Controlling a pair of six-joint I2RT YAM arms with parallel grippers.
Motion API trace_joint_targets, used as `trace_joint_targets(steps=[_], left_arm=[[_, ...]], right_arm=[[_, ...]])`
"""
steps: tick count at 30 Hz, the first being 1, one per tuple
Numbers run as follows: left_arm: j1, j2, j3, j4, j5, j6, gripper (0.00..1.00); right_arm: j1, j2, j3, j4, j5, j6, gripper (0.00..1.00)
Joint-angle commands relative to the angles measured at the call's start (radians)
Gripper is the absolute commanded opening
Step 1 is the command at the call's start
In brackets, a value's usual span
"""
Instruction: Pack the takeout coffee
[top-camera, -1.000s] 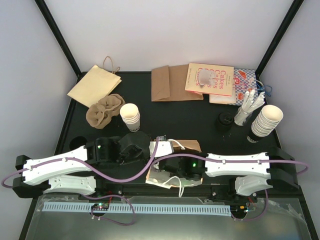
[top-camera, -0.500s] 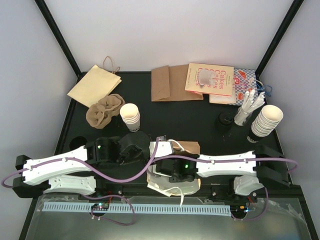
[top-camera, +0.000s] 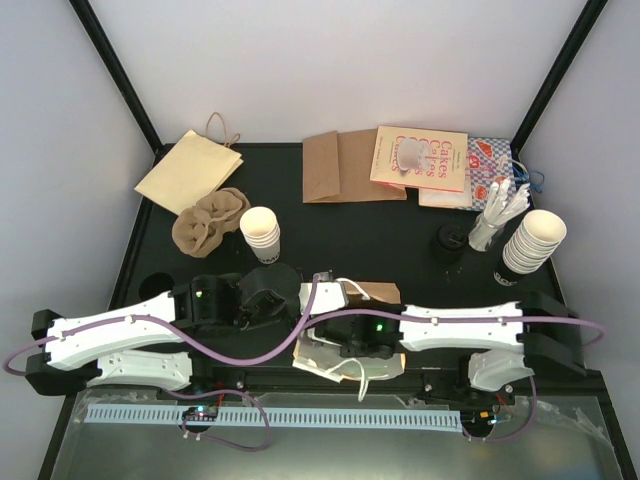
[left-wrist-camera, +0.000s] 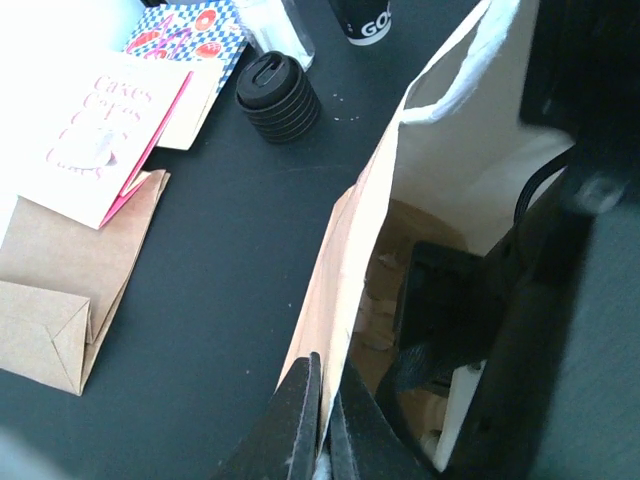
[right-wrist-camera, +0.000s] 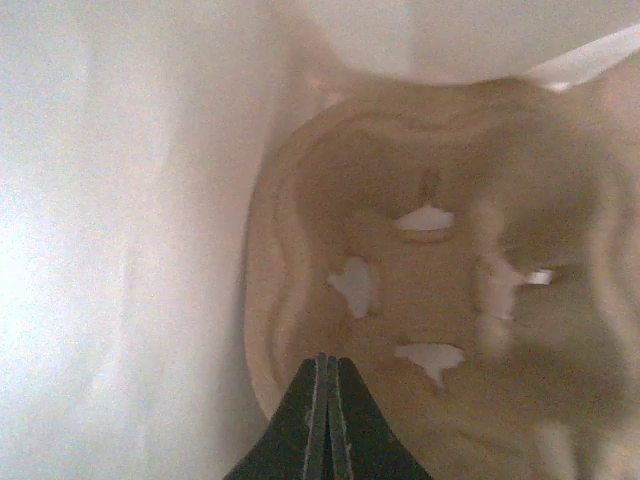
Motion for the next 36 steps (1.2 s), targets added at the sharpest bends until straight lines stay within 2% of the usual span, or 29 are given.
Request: trace_joint_targets(steps=[1, 10, 16, 25, 30, 36], left_arm=[[-0.006, 0.006, 0.011, 0.012, -0.050, -0.017, 0.02], [-0.005, 0.020, 0.039, 0.009, -0.084, -0.010, 0.02], [-0.003, 0.040, 0.073, 0.018, -0.243, 0.001, 0.02], [0.030, 0.048, 0.102, 0.134, -0.401, 0.169, 0.01], [0.028, 0.017, 0.029, 0.180, -0.348, 0.178, 0.02], [0.024, -0.030, -0.050, 0.166, -0.238, 0.112, 0.02]], right_arm=[[0.018, -0.102, 0.016, -0.025, 0.067, -0.021, 0.01], [0.029, -0.199, 0.045, -0.083, 0.108, -0.021, 0.02], [0.073, -0.270, 0.011, -0.021, 0.151, -0.095, 0.01], [0.089, -0.198, -0.073, 0.108, 0.189, -0.123, 0.01], [0.107, -0.123, -0.114, 0.196, 0.192, -0.086, 0.01], [0.110, -0.042, -0.130, 0.216, 0.153, -0.045, 0.01]])
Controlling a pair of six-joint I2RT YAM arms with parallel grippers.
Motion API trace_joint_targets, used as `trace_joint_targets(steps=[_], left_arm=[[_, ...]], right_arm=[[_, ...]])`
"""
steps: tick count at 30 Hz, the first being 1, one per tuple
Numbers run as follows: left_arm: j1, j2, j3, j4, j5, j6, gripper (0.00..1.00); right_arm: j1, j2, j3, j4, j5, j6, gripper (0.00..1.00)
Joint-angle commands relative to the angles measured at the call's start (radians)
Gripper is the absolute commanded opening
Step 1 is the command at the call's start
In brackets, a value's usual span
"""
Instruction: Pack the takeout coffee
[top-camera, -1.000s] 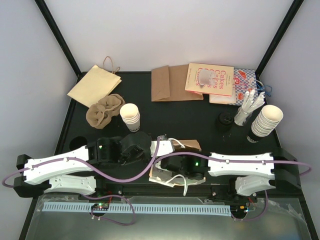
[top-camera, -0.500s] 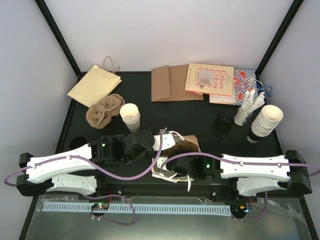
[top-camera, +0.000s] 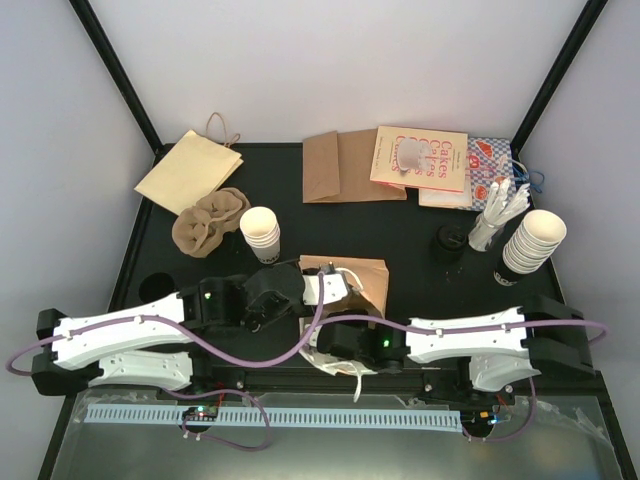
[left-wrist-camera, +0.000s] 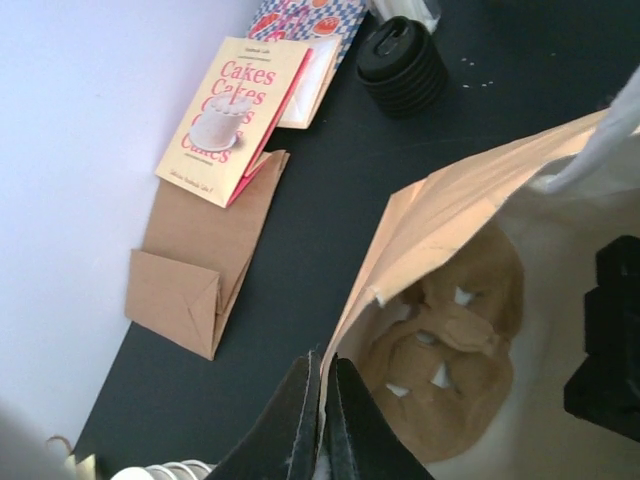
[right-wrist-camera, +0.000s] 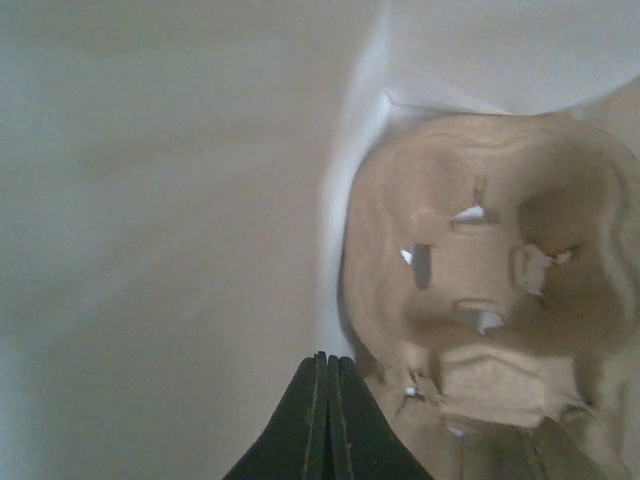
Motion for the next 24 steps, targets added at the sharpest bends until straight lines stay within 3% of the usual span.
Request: trace_joint_targets(steps=[1, 17, 24], left_arm=[[0.005, -0.063, -0.023, 0.064, 0.044, -0.032, 0.02], [0.002, -0.063, -0.024, -0.001, 0.163, -0.085, 0.02], [0.002, -0.050, 0.002, -0.033, 0.193, -0.103, 0.02]], right_arm=[[0.018, 0.045, -0.030, 0.013, -0.050, 0.027, 0.01], [-0.006, 0.055, 0.026, -0.047, -0.027, 0.055, 0.01], [-0.101, 0.026, 0.051, -0.087, -0.013, 0.032, 0.01]])
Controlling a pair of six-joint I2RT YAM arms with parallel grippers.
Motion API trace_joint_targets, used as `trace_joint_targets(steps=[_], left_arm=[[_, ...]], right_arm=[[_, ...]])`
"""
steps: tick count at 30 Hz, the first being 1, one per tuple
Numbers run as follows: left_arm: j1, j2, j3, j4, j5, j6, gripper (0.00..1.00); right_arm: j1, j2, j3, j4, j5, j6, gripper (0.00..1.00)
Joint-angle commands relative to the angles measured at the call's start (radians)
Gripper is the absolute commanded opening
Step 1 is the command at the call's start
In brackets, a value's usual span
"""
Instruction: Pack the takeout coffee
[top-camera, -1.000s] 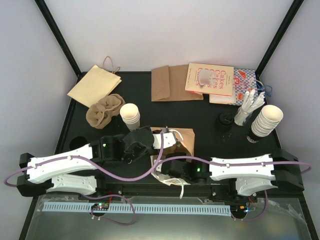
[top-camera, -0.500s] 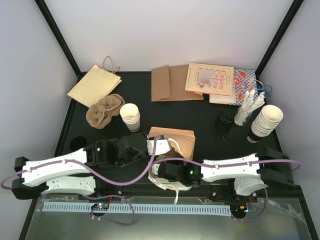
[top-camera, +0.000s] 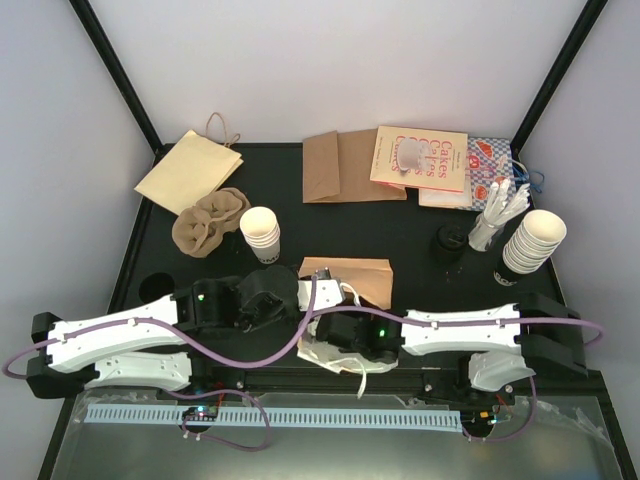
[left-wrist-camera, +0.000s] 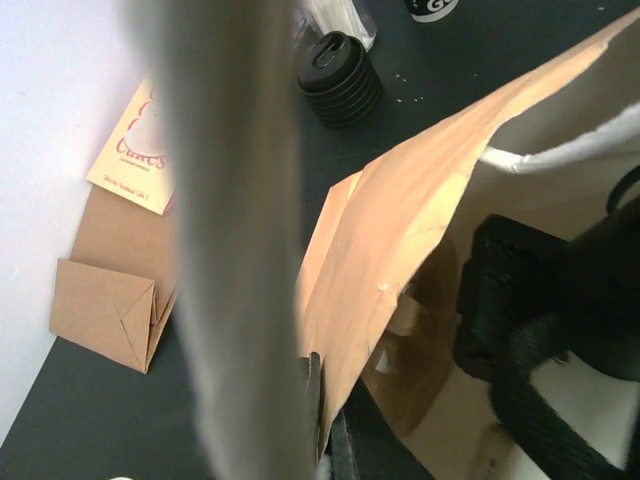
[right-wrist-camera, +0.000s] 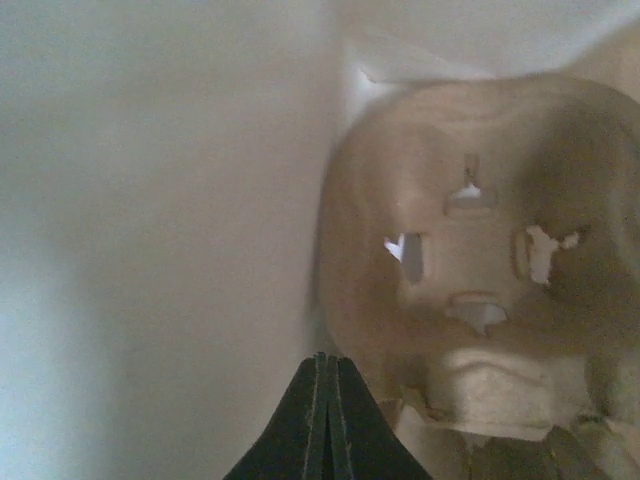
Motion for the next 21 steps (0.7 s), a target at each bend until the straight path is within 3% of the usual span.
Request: trace_joint_targets(steps=[1, 21], left_arm=[[0.002, 0.002, 0.046, -0.014, 0.049, -0.030, 0.02], [0.002, 0.003, 0.048, -0.012, 0.119, -0.029, 0.01]], right_arm=[[-0.061, -0.017, 0.029, -0.038, 0.017, -0.015, 0.01], [-0.169, 0.124, 0.052, 0.031, -0.054, -0.100, 0.01]])
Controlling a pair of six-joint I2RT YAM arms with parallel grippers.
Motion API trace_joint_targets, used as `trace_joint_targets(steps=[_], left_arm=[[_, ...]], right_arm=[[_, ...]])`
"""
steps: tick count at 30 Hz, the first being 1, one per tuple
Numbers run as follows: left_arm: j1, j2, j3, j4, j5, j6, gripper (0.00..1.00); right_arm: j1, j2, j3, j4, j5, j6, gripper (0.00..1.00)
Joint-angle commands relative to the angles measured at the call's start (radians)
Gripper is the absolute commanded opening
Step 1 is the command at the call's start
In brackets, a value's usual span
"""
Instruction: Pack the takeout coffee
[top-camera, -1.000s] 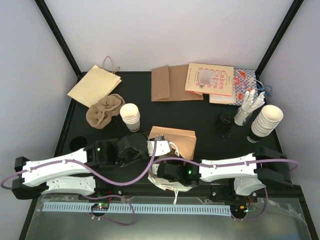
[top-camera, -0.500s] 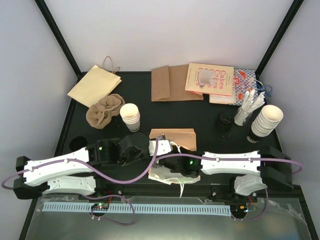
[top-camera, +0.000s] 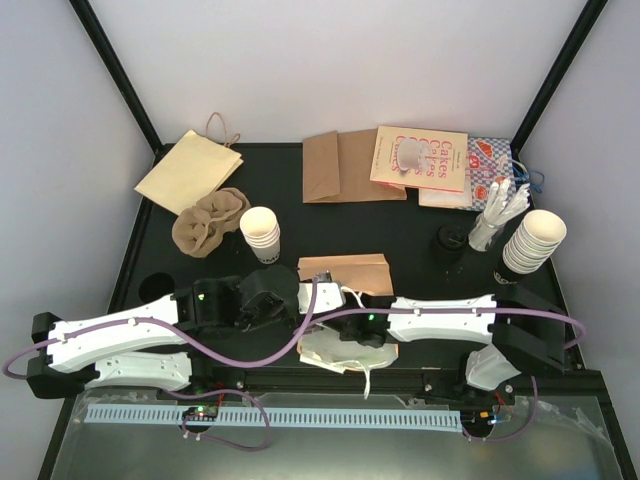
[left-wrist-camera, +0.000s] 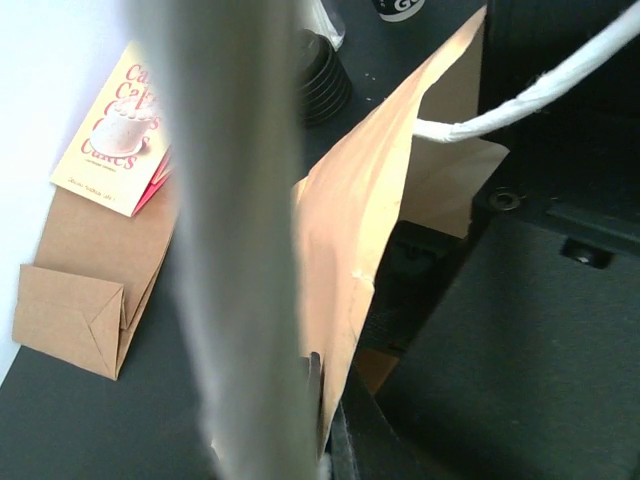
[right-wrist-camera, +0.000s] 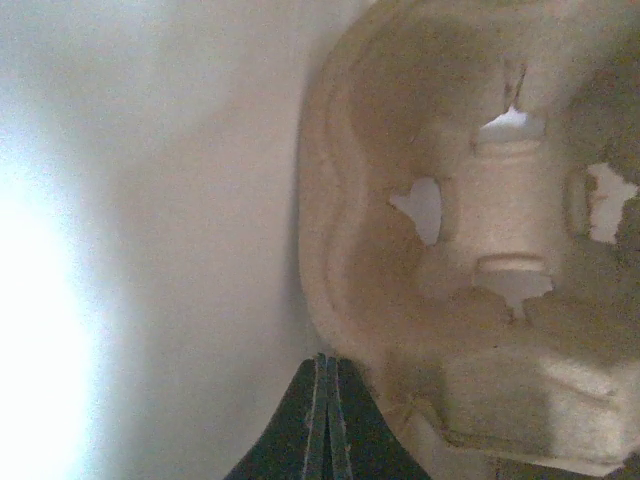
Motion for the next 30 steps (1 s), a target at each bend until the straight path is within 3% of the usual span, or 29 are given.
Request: trace_joint_targets(steps=[1, 7, 17, 30], left_arm=[[0.000, -0.001, 0.045, 0.008, 0.055, -0.019, 0.02], [0.000, -0.003, 0.042, 0.016, 0.055, -0.032, 0.02], [0.033, 0.045, 0.079, 0.007, -0.028, -0.064, 0.02], [0.213, 0.156, 0.242, -0.090, 0.132, -0.089, 0.02]], right_arm=[[-0.036, 0.036, 0.022, 0.033, -0.017, -0.013, 0.01], [-0.044, 0.069, 0.044, 0.022, -0.015, -0.019, 0.01], [-0.023, -0.101, 0.075, -0.121, -0.074, -0.020, 0.01], [-0.026, -0.251, 0.233, -0.244, -0.120, -0.005, 0.02]])
